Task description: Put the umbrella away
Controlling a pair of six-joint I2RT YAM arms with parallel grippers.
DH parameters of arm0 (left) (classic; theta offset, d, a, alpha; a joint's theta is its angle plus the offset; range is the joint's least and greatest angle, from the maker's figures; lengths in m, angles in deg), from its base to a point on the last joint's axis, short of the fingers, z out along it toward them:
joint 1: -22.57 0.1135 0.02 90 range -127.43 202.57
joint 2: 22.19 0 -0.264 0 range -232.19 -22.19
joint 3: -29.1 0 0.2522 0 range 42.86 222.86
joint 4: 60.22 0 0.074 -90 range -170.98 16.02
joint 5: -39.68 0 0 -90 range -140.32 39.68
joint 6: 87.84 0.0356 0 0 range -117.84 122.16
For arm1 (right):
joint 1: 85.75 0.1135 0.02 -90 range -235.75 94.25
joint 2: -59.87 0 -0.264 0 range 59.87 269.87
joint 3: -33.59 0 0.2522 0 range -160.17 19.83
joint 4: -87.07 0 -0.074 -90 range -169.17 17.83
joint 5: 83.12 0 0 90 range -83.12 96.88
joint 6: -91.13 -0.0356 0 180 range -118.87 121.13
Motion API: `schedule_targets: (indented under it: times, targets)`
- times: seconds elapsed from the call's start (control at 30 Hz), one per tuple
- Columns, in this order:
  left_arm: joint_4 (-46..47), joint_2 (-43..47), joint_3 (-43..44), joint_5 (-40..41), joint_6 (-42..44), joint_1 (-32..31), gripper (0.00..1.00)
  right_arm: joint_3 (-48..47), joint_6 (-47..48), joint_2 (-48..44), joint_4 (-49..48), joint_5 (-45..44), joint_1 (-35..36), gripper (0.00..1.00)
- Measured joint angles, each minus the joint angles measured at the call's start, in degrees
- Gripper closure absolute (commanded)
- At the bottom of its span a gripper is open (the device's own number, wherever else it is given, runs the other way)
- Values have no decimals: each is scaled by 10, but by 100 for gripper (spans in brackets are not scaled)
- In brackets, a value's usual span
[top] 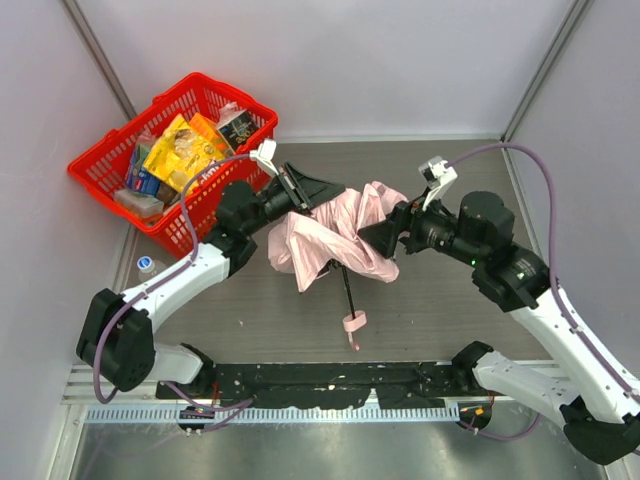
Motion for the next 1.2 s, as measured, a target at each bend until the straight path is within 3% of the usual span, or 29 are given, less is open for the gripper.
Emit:
schedule_targets:
  times: [0.17, 0.43, 0.53, 0.67, 0.83, 0.9, 0.97, 1.0, 1.07, 1.2]
  targets:
    - [-52, 3, 6, 18, 2, -6, 100, 75, -53, -6, -90, 21, 6, 21]
    - [-79, 3, 27, 28, 46, -35, 100, 71, -87, 67, -166, 14, 58, 16]
    - [-117, 12, 33, 49, 87, -44, 100, 55, -69, 80, -138, -23, 79, 15]
    - [-177, 32, 46, 83, 144, -57, 100, 4, -17, 102, -61, -124, 106, 6]
    - [-239, 58, 48, 162, 168, -65, 100, -67, 17, 101, 9, -194, 106, 6]
    - [-261, 59, 49, 205, 168, -66, 100, -77, 19, 88, 12, -194, 106, 10]
    - [-283, 54, 52, 245, 168, -66, 100, -77, 18, 67, 12, -186, 108, 23]
    - [-296, 49, 57, 265, 168, -66, 100, -78, 19, 59, 12, -180, 109, 40]
    - [-313, 33, 70, 295, 169, -65, 100, -87, 12, 52, 8, -160, 117, 63]
    - [-326, 6, 88, 328, 167, -64, 100, -90, -8, 65, -29, -92, 135, 64]
